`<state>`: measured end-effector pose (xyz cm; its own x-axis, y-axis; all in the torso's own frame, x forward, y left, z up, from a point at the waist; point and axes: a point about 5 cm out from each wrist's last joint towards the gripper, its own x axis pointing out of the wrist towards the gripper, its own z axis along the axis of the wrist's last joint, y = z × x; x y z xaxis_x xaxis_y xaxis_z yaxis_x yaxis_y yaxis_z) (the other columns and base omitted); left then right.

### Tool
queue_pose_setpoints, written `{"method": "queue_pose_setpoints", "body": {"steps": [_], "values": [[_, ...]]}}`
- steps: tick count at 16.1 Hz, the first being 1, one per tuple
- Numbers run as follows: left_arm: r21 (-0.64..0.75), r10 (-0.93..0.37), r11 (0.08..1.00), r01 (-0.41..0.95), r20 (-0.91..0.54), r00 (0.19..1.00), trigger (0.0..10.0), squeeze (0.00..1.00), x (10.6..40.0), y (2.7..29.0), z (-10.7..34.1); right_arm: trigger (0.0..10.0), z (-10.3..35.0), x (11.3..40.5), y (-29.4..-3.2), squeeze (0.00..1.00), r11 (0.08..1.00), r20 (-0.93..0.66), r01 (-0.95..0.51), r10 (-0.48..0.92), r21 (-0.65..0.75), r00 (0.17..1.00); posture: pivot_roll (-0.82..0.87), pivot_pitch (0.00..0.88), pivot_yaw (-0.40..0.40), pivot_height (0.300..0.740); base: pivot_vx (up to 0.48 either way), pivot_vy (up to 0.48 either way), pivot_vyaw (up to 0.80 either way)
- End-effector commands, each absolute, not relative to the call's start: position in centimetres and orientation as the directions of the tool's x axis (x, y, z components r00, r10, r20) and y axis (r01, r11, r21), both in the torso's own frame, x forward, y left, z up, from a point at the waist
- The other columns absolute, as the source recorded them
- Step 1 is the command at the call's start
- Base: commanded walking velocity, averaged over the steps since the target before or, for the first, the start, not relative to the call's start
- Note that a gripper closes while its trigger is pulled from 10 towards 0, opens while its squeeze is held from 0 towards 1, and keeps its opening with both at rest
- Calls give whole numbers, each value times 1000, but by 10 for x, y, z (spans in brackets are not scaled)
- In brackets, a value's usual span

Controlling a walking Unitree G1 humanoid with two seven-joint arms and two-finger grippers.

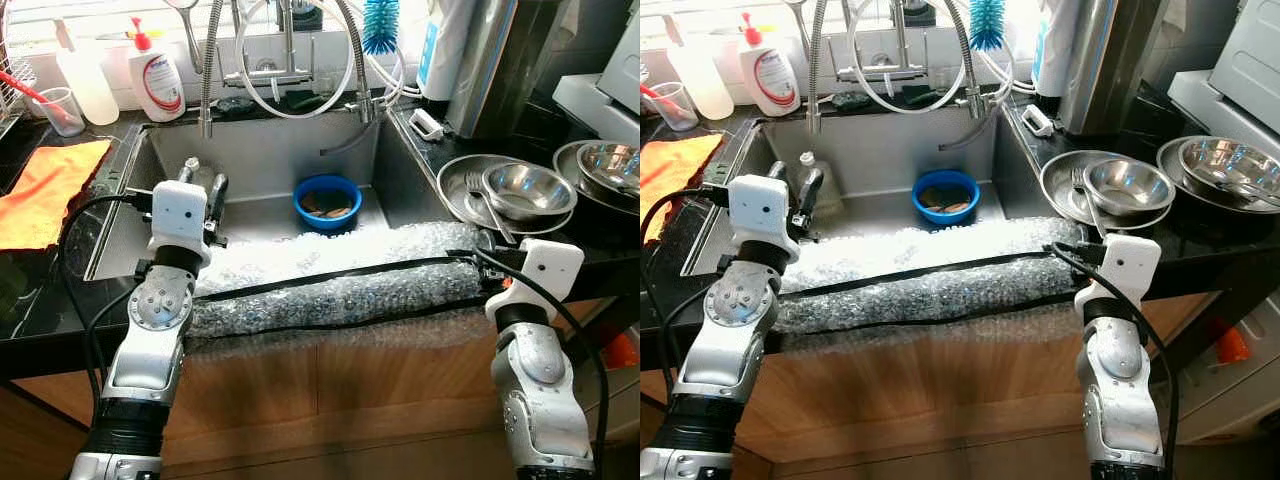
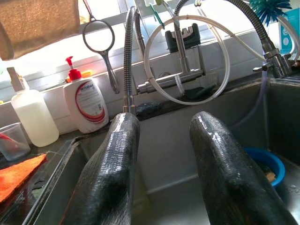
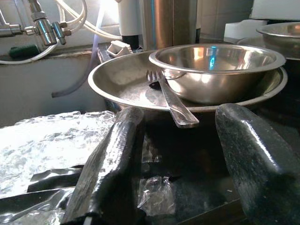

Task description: Kitchen organization

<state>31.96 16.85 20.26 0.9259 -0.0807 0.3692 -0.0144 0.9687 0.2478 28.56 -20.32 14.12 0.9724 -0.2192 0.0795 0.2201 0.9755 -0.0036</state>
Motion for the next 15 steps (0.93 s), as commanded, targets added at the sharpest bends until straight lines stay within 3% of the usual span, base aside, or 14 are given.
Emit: {"method": "queue_pose_setpoints", "body": {"steps": [1, 2, 3, 4, 15], "values": [[256, -91, 967, -8, 372, 924, 10000, 0, 318, 167, 204, 10000, 139, 287, -201, 0, 977, 62, 215, -214, -13, 975, -51, 31, 23, 740, 0, 0, 0], [256, -91, 967, -9, 373, 923, 10000, 0, 318, 167, 204, 6275, 139, 287, -201, 0, 977, 64, 212, -211, -10, 975, -51, 31, 23, 740, 0, 0, 0], [256, -91, 967, -9, 374, 923, 10000, 0, 319, 167, 205, 902, 139, 287, -201, 0, 978, 66, 210, -209, -9, 976, -51, 31, 23, 740, 0, 0, 0], [256, -91, 967, -9, 375, 922, 10000, 0, 319, 166, 205, 0, 140, 288, -201, 0, 978, 68, 206, -206, -8, 976, -51, 31, 23, 740, 0, 0, 0], [260, -92, 966, -11, 381, 920, 10000, 0, 319, 166, 205, 0, 140, 288, -196, 0, 984, 69, 179, -178, 4, 982, -49, 26, 20, 740, 0, 0, 0]]}}
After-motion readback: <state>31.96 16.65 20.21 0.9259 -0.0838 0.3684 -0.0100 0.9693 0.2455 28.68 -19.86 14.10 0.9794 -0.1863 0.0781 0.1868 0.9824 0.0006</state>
